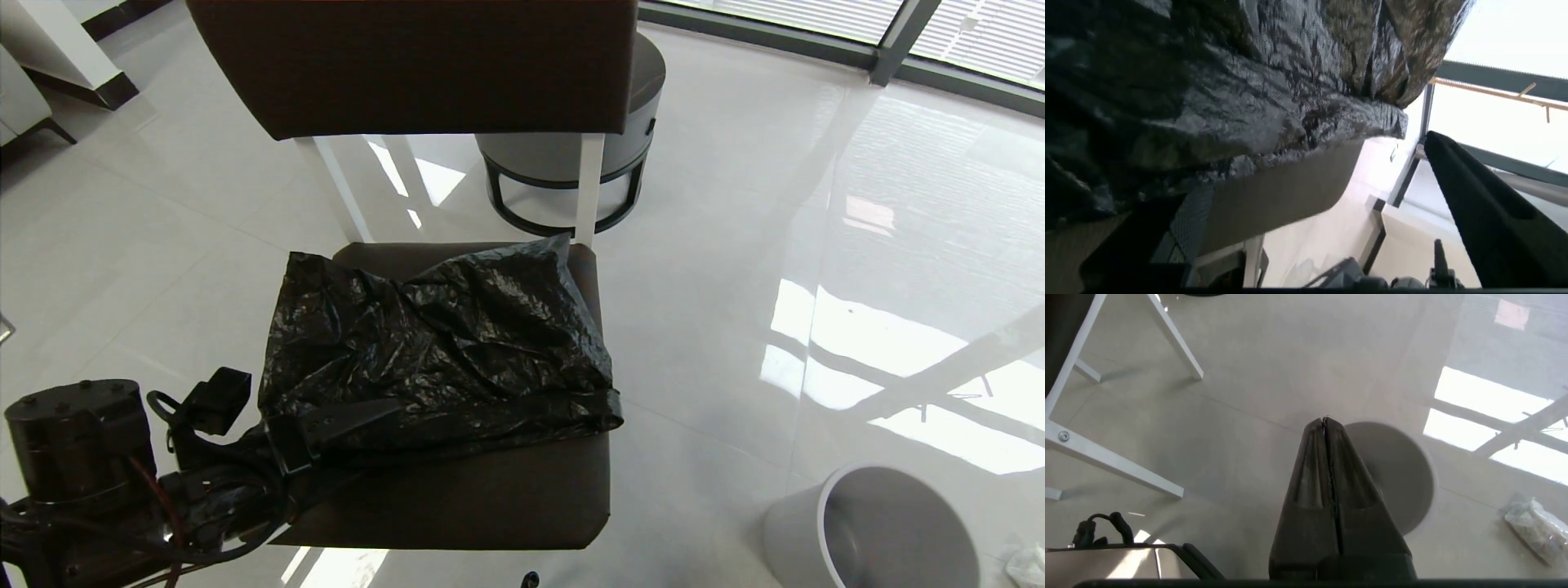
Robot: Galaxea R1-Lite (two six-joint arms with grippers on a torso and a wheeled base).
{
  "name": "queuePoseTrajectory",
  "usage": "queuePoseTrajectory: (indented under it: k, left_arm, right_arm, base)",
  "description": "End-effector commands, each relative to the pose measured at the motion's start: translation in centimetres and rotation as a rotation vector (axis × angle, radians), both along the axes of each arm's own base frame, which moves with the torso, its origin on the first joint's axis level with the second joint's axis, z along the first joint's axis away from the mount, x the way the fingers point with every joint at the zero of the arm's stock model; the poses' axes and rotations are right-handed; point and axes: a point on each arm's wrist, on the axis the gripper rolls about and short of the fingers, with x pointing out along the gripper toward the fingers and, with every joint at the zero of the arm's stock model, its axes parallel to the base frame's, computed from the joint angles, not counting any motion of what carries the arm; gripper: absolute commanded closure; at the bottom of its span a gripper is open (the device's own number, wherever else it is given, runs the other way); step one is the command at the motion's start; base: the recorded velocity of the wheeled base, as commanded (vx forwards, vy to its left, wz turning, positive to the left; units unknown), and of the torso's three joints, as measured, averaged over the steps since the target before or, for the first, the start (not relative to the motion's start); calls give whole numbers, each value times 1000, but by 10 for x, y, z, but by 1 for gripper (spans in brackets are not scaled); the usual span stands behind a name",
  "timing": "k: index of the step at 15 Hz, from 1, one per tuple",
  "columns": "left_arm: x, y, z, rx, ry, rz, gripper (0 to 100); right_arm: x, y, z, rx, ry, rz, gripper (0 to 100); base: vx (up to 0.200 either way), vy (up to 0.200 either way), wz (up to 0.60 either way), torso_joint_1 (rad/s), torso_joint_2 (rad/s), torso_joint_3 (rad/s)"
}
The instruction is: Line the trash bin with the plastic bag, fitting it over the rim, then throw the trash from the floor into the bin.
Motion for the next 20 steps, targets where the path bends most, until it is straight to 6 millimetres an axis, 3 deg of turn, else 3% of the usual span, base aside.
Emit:
queuePoseTrajectory:
  k: [1,3,4,7,12,15,20]
  left_arm:
    - [2,0,-6,3,13,7,0]
    - [9,0,-13,16,16,49,0]
    - [14,0,-18,22,16,67,100]
    - [18,-1,-30,22,7,71,100]
    - [7,-1,-23,14,-69,63,100]
    - [-12,-1,2,2,-216,43,100]
    - [-74,-16,26,76,-375,-170,100]
  right_arm:
    - [0,0,0,0,0,0,100]
    - [0,0,0,0,0,0,100]
    - [0,0,0,-1,1,0,100]
    - [0,0,0,-1,1,0,100]
    - [0,0,0,0,0,0,100]
    - [0,0,0,0,0,0,100]
    - [0,0,0,0,0,0,100]
  base:
    - [0,0,0,0,0,0]
    - [0,0,0,0,0,0]
    - [0,0,0,0,0,0]
    - [0,0,0,0,0,0]
    - [0,0,0,0,0,0]
    - [0,0,0,0,0,0]
    - [0,0,0,0,0,0]
